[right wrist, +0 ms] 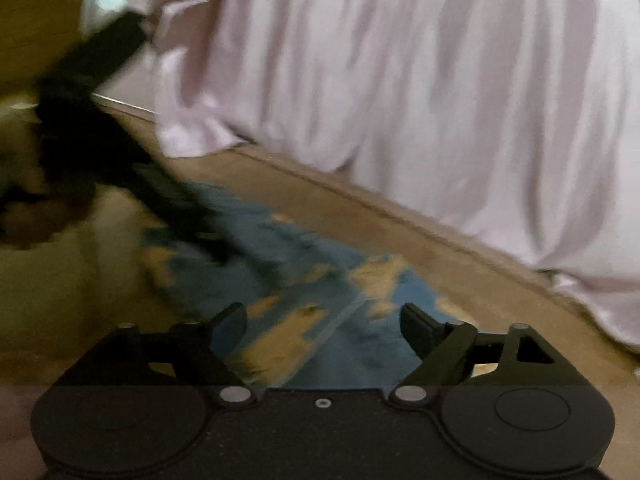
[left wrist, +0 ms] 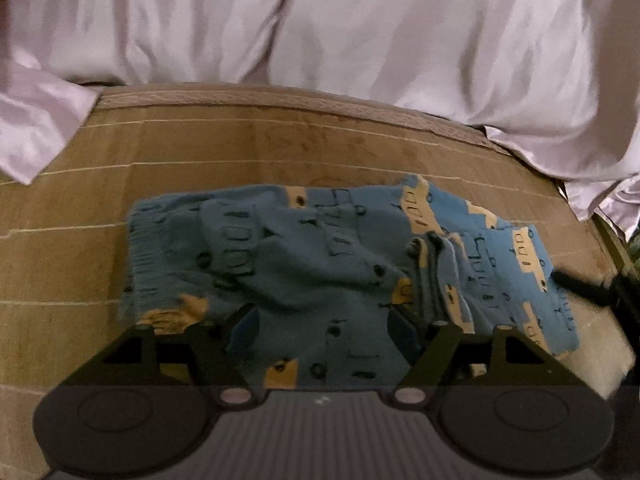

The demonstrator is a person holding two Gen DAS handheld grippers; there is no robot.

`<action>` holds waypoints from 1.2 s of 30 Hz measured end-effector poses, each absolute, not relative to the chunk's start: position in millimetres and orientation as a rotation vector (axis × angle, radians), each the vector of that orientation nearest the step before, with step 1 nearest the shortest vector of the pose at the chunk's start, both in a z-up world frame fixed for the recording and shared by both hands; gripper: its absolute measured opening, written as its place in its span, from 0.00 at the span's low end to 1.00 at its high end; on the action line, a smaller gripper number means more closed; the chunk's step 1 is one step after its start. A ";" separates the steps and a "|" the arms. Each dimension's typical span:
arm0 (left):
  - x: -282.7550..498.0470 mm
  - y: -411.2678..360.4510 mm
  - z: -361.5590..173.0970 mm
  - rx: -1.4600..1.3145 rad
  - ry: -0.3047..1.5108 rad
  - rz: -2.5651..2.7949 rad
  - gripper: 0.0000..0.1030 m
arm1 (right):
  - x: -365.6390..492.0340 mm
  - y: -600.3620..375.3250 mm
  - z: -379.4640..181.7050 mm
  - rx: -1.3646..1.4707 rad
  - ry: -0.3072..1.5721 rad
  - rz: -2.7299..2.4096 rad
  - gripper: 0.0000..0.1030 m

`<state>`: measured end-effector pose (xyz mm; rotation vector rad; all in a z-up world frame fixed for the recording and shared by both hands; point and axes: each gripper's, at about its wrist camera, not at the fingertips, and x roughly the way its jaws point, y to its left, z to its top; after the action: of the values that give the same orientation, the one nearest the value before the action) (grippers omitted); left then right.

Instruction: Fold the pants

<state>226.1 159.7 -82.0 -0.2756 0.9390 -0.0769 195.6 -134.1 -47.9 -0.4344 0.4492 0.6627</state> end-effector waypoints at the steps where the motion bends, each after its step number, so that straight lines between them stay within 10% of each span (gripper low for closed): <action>1: 222.2 160.9 -81.2 -0.277 0.926 -0.065 0.78 | 204.0 -132.2 -51.1 -0.447 0.454 0.637 0.88; 17: 176.2 189.6 -85.2 -0.266 0.772 0.112 0.84 | 240.9 -126.4 -51.4 -0.359 0.456 0.659 0.95; 29: 182.0 221.0 -100.6 -0.400 0.791 0.235 0.24 | 217.0 -132.4 -75.2 -0.392 0.475 0.630 0.95; 36: 195.1 199.6 -91.0 -0.240 0.806 0.269 0.23 | 218.5 -134.8 -84.0 -0.388 0.484 0.622 0.95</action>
<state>195.1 199.6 -91.0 -0.2400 0.8063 0.2685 218.5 -134.8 -84.0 -0.3884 0.4843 0.6223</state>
